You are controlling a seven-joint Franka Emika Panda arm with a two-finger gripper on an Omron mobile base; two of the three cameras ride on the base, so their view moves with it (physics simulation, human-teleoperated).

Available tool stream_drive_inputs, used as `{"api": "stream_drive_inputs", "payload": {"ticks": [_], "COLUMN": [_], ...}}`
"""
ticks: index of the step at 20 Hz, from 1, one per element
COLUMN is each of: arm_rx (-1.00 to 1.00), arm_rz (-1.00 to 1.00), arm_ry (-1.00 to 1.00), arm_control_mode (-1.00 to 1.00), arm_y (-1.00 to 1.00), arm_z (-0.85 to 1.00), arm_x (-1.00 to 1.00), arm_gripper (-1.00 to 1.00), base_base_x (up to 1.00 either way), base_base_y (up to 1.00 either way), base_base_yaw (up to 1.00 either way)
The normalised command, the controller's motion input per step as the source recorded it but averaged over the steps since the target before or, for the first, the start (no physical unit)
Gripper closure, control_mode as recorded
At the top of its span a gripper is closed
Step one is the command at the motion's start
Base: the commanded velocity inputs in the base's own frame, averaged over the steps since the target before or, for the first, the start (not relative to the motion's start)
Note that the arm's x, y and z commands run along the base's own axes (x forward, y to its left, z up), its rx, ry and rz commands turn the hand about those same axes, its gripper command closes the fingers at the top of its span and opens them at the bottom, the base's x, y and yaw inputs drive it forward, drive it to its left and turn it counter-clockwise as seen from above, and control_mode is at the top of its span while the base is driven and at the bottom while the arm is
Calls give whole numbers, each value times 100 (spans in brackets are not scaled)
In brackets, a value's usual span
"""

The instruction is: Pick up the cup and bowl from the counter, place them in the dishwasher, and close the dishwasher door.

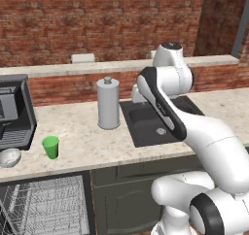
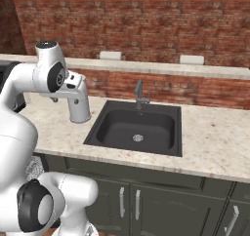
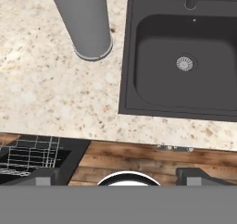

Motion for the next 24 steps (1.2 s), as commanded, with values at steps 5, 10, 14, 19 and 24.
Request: {"api": "stream_drive_inputs", "payload": {"ticks": [5, 10, 14, 19, 24], "arm_rx": [0, 0, 0, 0, 0], "arm_rz": [0, 0, 0, 0, 0], "arm_ry": [0, 0, 0, 0, 0], "arm_control_mode": [-100, -100, -100, -100, -100], "arm_y": [38, 38, 37, 35, 30], "arm_z": [-10, -13, -19, -25, -21], "arm_x": [0, 0, 0, 0, 0], "arm_gripper": [-100, -100, -100, -100, -100], "base_base_x": [0, 0, 0, 0, 0], "base_base_y": [0, 0, 0, 0, 0], "base_base_yaw": [0, 0, 0, 0, 0]}}
